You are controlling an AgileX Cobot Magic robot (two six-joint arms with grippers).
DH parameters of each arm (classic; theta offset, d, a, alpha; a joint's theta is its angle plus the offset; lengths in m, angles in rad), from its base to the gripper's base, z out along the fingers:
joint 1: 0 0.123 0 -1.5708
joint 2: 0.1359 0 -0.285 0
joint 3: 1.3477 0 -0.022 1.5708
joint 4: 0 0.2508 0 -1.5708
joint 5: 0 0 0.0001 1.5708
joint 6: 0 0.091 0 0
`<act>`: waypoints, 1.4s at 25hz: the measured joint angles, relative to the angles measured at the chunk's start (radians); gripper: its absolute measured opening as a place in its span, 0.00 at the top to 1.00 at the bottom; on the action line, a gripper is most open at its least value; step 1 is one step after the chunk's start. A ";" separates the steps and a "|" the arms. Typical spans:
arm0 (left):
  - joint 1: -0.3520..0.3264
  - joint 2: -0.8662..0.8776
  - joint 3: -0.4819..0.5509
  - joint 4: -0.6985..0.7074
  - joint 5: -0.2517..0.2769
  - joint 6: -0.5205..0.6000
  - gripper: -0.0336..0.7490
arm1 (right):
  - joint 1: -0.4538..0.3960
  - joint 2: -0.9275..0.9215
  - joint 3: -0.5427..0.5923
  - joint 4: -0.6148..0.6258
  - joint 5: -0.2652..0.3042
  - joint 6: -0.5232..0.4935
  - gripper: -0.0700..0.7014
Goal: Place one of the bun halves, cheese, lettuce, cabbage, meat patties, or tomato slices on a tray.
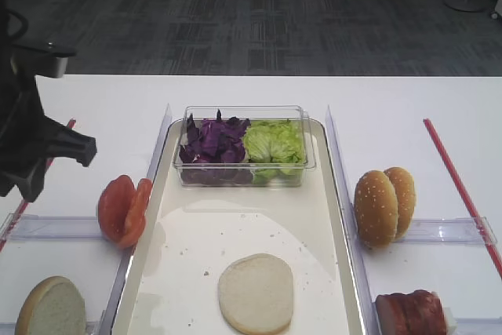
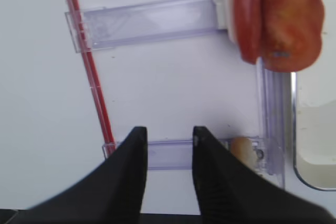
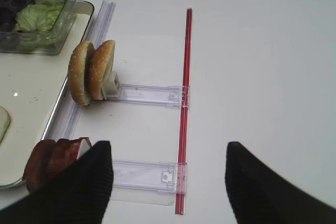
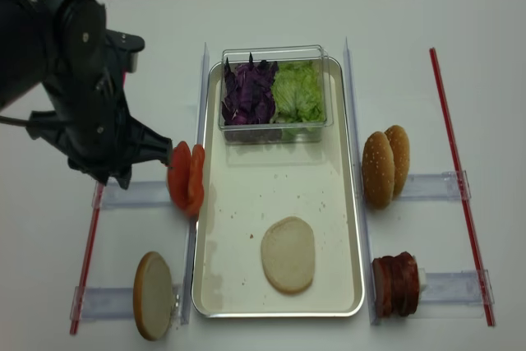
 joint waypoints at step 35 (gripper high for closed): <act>0.259 -0.561 0.365 -0.106 0.015 0.163 0.70 | 0.000 0.000 0.000 0.000 0.000 0.002 0.28</act>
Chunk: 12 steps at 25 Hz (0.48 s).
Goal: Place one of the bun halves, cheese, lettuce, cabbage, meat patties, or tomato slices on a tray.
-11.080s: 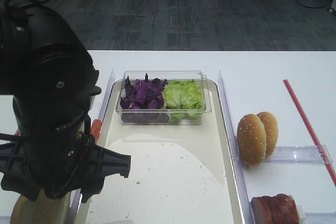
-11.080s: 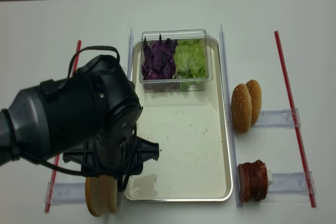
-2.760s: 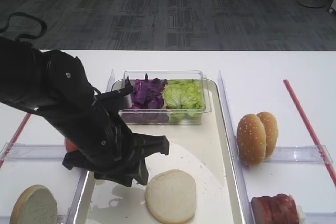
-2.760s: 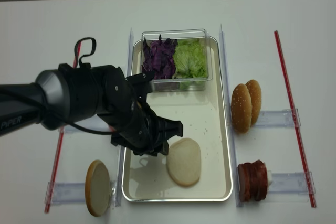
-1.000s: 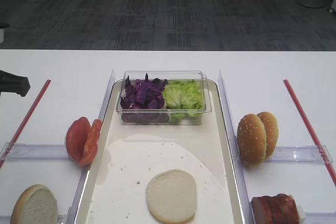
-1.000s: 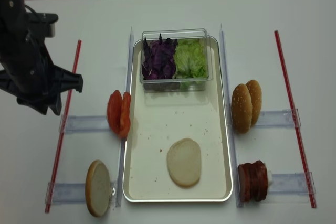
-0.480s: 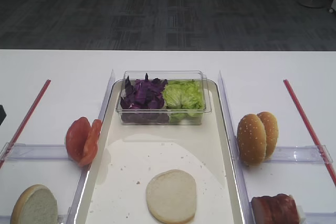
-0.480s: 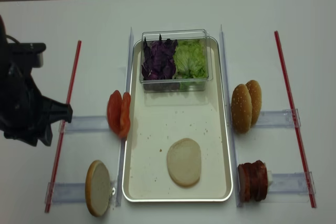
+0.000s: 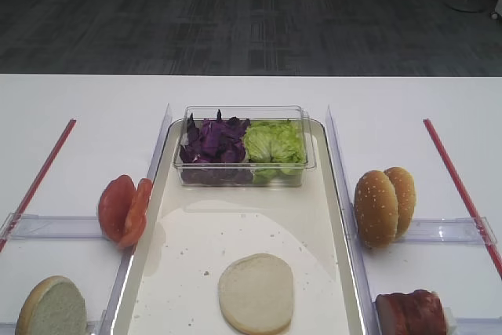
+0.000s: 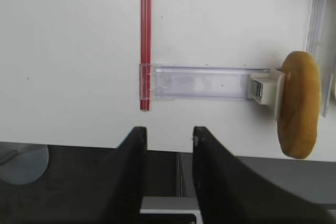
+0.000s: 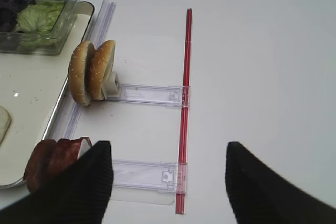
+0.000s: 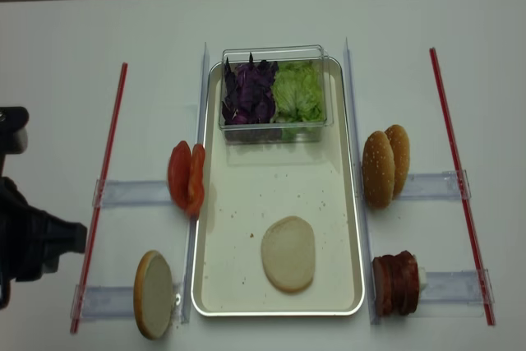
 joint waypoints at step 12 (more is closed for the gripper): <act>0.000 -0.357 0.076 0.000 0.019 0.000 0.70 | 0.000 0.000 0.000 0.000 0.000 0.000 0.28</act>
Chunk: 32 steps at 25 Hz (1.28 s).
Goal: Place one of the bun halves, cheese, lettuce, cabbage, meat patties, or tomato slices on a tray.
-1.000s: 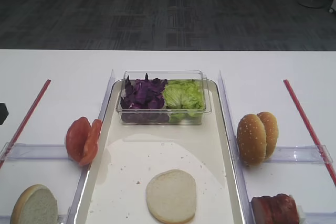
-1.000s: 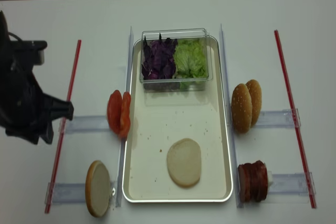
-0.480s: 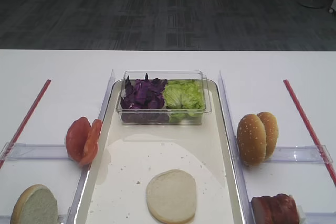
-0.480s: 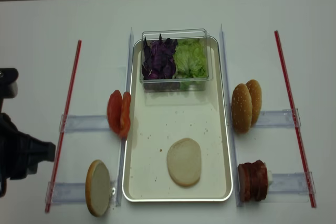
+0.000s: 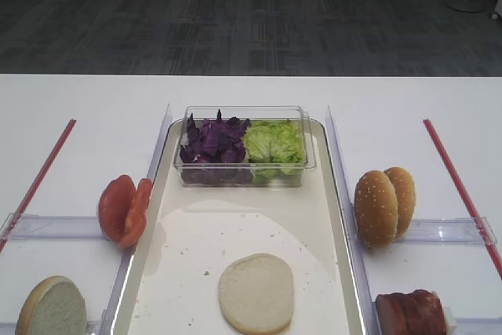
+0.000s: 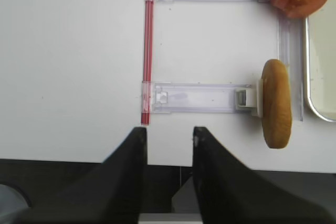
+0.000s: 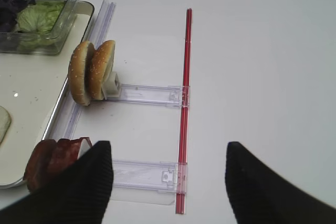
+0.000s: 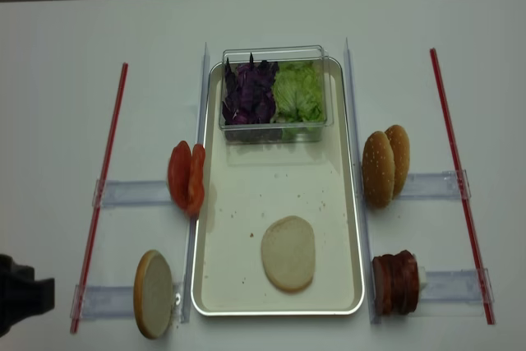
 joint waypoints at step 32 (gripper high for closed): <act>0.000 -0.401 0.166 0.034 -0.063 0.002 0.72 | 0.000 0.000 0.000 0.000 0.000 0.000 0.28</act>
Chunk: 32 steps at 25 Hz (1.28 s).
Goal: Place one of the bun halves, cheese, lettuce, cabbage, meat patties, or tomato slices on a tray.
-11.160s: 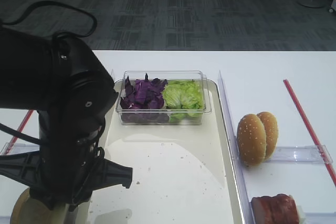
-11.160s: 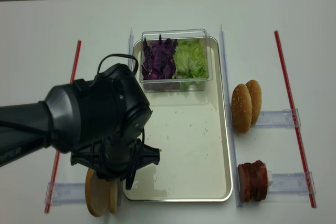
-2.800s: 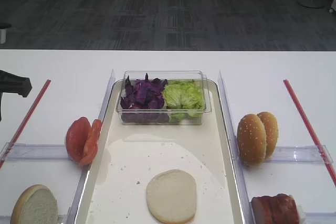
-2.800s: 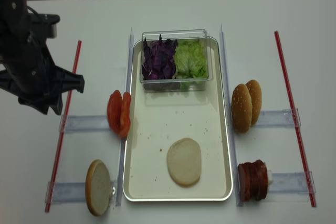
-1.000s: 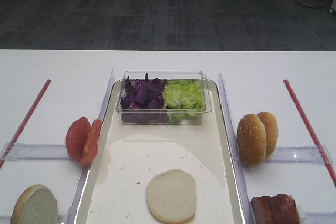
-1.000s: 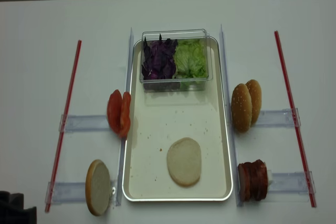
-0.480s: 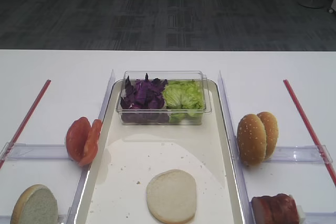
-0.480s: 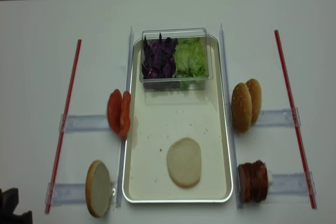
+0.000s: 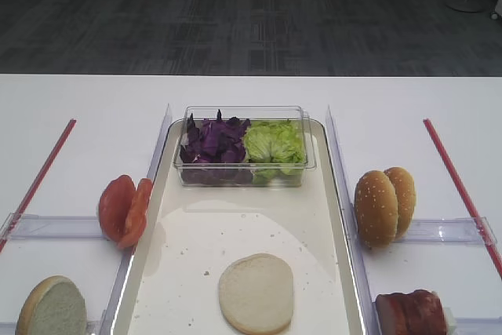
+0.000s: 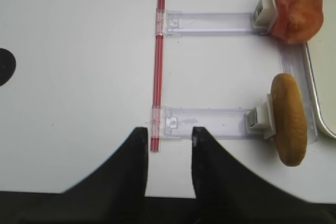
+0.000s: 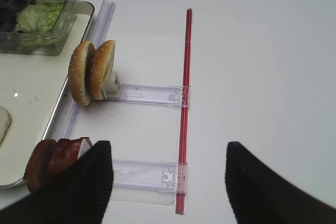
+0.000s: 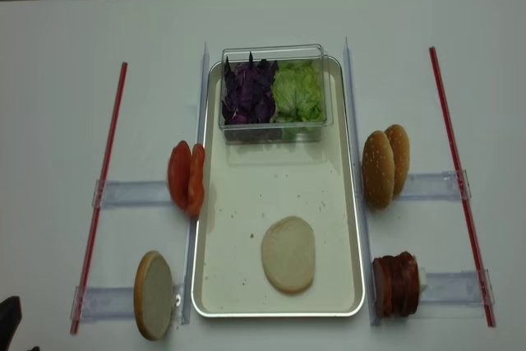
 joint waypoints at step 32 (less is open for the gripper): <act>0.000 -0.197 0.000 0.001 0.006 0.026 0.72 | 0.000 0.000 0.000 0.000 0.000 0.002 0.28</act>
